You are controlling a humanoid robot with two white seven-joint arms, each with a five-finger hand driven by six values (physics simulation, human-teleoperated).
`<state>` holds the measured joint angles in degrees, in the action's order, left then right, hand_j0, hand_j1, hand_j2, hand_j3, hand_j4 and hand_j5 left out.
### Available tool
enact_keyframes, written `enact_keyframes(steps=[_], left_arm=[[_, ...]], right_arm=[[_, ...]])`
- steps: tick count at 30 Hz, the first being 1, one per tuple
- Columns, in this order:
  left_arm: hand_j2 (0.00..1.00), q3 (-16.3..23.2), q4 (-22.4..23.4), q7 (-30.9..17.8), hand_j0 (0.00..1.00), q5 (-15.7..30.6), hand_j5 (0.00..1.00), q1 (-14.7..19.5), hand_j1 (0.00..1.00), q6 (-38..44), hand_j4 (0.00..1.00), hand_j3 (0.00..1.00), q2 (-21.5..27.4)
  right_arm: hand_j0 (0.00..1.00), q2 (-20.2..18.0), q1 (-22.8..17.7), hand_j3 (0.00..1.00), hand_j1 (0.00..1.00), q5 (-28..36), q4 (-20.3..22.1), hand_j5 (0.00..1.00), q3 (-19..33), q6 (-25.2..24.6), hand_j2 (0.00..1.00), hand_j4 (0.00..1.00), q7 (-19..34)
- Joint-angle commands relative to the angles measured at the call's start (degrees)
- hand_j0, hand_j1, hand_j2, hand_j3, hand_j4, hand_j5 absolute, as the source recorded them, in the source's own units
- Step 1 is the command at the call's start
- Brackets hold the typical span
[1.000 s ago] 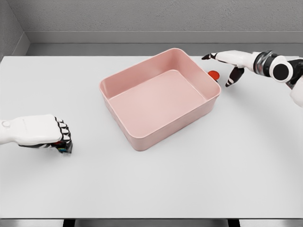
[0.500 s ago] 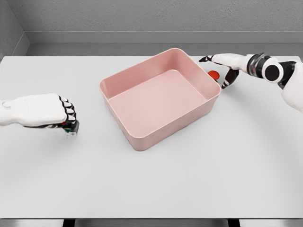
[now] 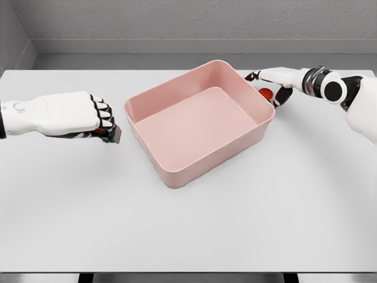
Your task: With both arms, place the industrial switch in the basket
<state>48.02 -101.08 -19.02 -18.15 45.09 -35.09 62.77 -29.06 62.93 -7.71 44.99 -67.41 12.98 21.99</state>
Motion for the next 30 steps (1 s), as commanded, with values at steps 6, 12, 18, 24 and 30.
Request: enact_keyframes(steps=[6,12,18,24,30], left_arm=[[0.45,-0.04,0.01,0.04,0.45,2.06,0.45,0.97,0.45,0.09,0.45,0.45,-1.51],[0.44,0.05,0.01,0.04,0.44,2.76,0.44,2.46,0.44,0.09,0.44,0.44,-2.92],[0.45,4.01,1.15,-0.14,0.45,2.33,0.45,6.15,0.45,0.09,0.45,0.45,-6.61],[0.45,4.97,2.38,-0.4,0.45,2.24,0.45,7.12,0.45,0.09,0.45,0.45,-9.24],[0.45,7.78,3.87,-0.4,0.45,1.89,0.45,9.75,0.45,0.09,0.45,0.45,-12.67]], right_arm=[[0.76,-0.03,0.09,0.76,0.76,0.07,0.1,0.76,-0.36,0.12,0.76,0.76,-0.02],[0.62,-0.12,0.09,0.62,0.62,0.07,0.1,0.62,-0.36,0.2,0.62,0.62,0.07],[0.57,-0.21,0.09,0.57,0.57,0.07,0.1,0.57,-0.36,0.2,0.57,0.57,0.07],[0.53,-0.38,0.09,0.53,0.53,0.07,0.1,0.53,-0.18,0.91,0.53,0.53,0.07],[0.52,-0.73,0.18,0.52,0.52,0.07,0.18,0.52,0.35,1.08,0.52,0.52,0.16]])
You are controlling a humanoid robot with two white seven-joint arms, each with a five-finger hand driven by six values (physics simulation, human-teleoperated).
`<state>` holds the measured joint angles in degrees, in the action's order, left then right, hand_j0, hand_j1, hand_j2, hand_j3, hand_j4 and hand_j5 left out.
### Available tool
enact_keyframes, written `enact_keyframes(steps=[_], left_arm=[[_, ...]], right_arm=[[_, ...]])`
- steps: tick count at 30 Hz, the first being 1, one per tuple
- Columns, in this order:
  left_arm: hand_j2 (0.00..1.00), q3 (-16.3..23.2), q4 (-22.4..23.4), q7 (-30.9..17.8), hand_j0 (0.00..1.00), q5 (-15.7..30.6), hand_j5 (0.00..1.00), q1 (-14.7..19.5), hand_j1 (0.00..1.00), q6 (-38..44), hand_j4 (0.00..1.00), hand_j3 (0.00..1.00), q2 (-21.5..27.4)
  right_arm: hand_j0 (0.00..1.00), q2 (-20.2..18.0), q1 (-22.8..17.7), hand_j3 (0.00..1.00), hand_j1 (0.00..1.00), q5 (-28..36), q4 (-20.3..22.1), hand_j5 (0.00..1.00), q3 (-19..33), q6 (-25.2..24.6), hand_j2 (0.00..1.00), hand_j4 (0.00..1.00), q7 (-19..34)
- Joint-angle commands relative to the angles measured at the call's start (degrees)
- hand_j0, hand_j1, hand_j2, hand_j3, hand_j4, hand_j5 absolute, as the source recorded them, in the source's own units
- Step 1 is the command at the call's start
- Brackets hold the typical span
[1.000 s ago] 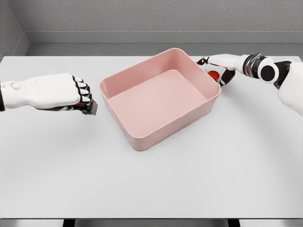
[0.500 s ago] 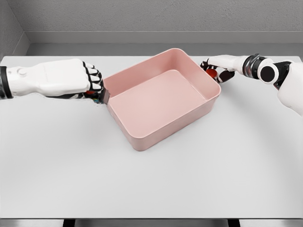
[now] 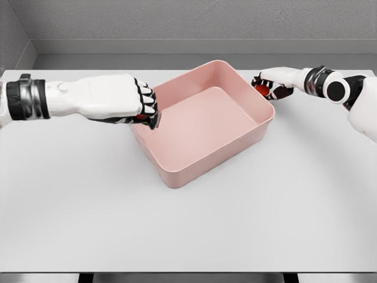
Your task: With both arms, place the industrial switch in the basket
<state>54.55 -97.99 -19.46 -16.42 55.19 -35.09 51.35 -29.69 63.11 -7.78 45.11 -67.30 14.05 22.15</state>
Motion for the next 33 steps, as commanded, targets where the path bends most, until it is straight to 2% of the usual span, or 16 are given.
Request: enact_keyframes(steps=[1,5,8,11,19,23,26,28,33], left_arm=[[0.45,1.52,1.57,0.04,0.45,-0.1,0.45,0.09,0.45,0.09,0.45,0.45,-1.86],[0.45,4.33,7.02,-0.05,0.45,-0.28,0.45,2.46,0.45,0.09,0.45,0.45,-6.08],[0.44,4.42,7.55,-0.14,0.44,-1.07,0.44,2.46,0.44,0.09,0.44,0.44,-7.75],[0.45,6.79,11.5,-0.14,0.45,-2.56,0.45,3.43,0.45,0.09,0.45,0.45,-10.92],[0.47,8.29,11.59,-0.14,0.47,-3.53,0.47,3.69,0.47,0.09,0.47,0.47,-13.47],[0.59,8.38,13.61,-0.14,0.59,-3.53,0.59,3.69,0.59,0.09,0.59,0.59,-15.31],[0.85,8.29,14.93,-0.05,0.85,-3.35,0.85,3.78,0.85,0.09,0.85,0.85,-16.1],[0.99,8.29,15.46,-0.05,0.99,-3.53,0.99,3.78,0.99,0.09,0.99,0.99,-16.89],[1.0,8.29,15.98,0.13,1.0,-3.44,1.0,4.13,1.0,0.09,1.0,1.0,-17.42]], right_arm=[[0.52,-0.19,0.0,0.52,0.52,0.13,0.06,0.52,0.33,0.02,0.52,0.52,0.0],[0.52,-0.9,0.26,0.52,0.52,0.22,0.24,0.52,0.51,0.1,0.52,0.52,0.0],[0.51,-0.9,0.26,0.51,0.51,0.22,0.24,0.51,0.59,0.1,0.51,0.51,0.0],[0.49,-0.9,0.44,0.49,0.49,0.22,0.24,0.49,0.68,0.9,0.49,0.49,0.0],[0.49,-2.3,0.88,0.49,0.49,0.4,0.33,0.49,0.77,2.13,0.49,0.49,0.09],[0.49,-3.27,0.97,0.49,0.49,0.48,0.33,0.49,0.95,2.21,0.49,0.49,0.53],[0.49,-3.44,0.97,0.49,0.49,0.4,0.42,0.49,2.0,3.09,0.49,0.49,0.7],[0.49,-3.53,0.97,0.49,0.49,0.4,0.42,0.49,2.61,3.71,0.49,0.49,0.96],[0.49,-4.41,0.97,0.49,0.49,0.4,0.5,0.49,3.85,5.9,0.49,0.49,2.37]])
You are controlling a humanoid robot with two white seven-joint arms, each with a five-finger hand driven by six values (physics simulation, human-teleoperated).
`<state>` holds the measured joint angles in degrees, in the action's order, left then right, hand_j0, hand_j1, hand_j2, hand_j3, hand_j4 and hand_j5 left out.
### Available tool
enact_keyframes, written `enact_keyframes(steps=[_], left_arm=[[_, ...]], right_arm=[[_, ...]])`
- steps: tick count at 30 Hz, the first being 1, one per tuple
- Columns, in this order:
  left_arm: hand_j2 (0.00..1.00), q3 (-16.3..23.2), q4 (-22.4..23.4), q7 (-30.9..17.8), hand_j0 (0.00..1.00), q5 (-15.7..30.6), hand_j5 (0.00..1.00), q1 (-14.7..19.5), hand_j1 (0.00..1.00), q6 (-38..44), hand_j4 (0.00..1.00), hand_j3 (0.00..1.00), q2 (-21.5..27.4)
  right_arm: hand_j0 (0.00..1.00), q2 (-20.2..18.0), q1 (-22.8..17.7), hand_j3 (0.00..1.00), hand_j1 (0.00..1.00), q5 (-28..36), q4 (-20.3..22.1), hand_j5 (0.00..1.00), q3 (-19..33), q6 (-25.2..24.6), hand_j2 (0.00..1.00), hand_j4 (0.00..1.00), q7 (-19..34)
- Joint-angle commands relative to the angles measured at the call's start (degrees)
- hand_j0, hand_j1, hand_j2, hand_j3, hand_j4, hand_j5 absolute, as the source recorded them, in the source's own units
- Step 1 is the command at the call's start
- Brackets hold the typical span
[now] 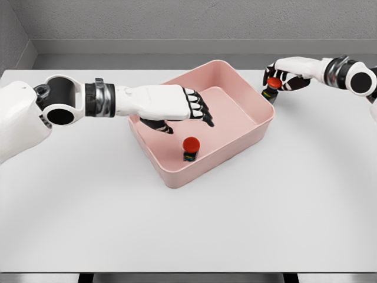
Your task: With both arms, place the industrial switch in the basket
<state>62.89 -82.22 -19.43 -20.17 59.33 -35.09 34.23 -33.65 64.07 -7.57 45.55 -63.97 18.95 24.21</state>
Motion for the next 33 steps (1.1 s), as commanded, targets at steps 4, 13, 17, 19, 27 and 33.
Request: enact_keyframes(steps=[4,13,17,19,27,33], left_arm=[[1.0,-0.31,1.36,0.53,1.0,1.1,1.0,2.55,1.0,0.09,1.0,1.0,0.57],[1.0,-0.75,1.8,0.7,1.0,29.05,1.0,-2.02,1.0,0.09,1.0,1.0,32.21],[1.0,-0.75,3.55,0.7,1.0,30.1,1.0,-3.87,1.0,0.09,1.0,1.0,35.03],[1.0,-0.66,3.55,0.7,1.0,30.1,1.0,-4.13,1.0,0.09,1.0,1.0,35.03],[1.0,-0.4,3.47,0.7,1.0,30.1,1.0,-4.84,1.0,0.09,1.0,1.0,34.94],[1.0,-0.22,3.47,0.7,1.0,30.01,1.0,-5.45,1.0,0.09,1.0,1.0,34.59]], right_arm=[[0.49,-0.8,0.0,0.49,0.49,0.19,0.24,0.49,1.12,1.09,0.49,0.49,0.31],[0.48,-1.77,-0.09,0.48,0.48,0.19,0.42,0.48,3.58,2.93,0.48,0.48,2.51],[0.48,-2.3,0.0,0.48,0.48,0.19,0.5,0.48,4.46,4.25,0.48,0.48,2.86],[0.47,-2.3,0.0,0.47,0.47,0.19,1.03,0.47,4.82,5.13,0.47,0.47,4.0],[0.47,-3.7,-0.09,0.47,0.47,0.19,2.88,0.47,7.28,5.31,0.47,0.47,5.67],[0.47,-4.85,-0.09,0.47,0.47,0.19,4.9,0.47,7.36,6.19,0.47,0.47,5.76]])
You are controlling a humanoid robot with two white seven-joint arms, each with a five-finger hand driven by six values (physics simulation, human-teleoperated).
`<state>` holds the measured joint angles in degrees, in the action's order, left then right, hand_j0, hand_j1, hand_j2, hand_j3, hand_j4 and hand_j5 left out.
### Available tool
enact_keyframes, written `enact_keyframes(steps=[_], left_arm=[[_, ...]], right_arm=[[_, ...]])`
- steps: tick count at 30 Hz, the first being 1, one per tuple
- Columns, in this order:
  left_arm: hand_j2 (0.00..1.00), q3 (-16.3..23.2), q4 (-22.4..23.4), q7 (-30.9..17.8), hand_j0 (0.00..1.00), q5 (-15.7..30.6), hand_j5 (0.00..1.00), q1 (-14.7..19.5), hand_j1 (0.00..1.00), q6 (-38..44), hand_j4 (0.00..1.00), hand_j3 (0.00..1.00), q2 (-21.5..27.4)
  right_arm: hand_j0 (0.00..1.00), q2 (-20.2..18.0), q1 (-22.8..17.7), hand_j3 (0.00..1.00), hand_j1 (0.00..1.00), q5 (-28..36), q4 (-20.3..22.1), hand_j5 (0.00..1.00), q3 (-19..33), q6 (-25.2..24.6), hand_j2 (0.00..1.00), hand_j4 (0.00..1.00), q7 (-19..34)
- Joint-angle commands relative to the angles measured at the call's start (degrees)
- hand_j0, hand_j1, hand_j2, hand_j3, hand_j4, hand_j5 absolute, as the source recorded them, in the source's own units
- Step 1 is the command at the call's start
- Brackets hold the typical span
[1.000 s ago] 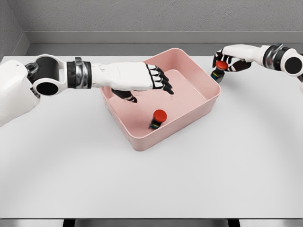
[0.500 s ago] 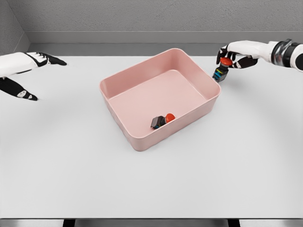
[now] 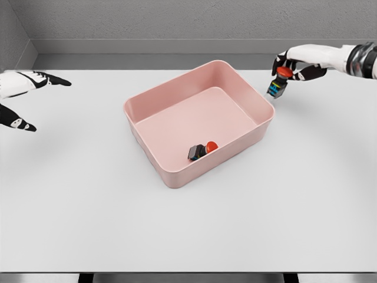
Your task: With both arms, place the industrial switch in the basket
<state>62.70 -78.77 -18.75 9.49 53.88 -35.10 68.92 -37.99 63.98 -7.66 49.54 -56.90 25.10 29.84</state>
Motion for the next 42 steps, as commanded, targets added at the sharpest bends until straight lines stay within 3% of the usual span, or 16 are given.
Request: enact_keyframes(steps=[1,8,42], left_arm=[[1.0,0.05,0.02,0.03,1.0,0.36,1.0,0.0,1.0,0.1,1.0,1.0,-0.19],[1.0,0.14,-0.16,-0.24,1.0,-0.26,1.0,-2.02,1.0,0.1,1.0,1.0,-3.26],[1.0,1.81,0.55,-0.5,1.0,-0.44,1.0,-2.55,1.0,0.1,1.0,1.0,-2.83]], right_arm=[[0.47,-0.51,0.0,0.47,0.47,0.28,1.0,0.47,0.3,0.04,0.47,0.47,0.13],[0.47,-0.68,0.0,0.47,0.47,0.36,2.23,0.47,2.67,1.53,0.47,0.47,1.89],[0.44,-1.83,-0.61,0.44,0.44,0.45,14.0,0.44,4.17,1.36,0.44,0.44,3.91]])
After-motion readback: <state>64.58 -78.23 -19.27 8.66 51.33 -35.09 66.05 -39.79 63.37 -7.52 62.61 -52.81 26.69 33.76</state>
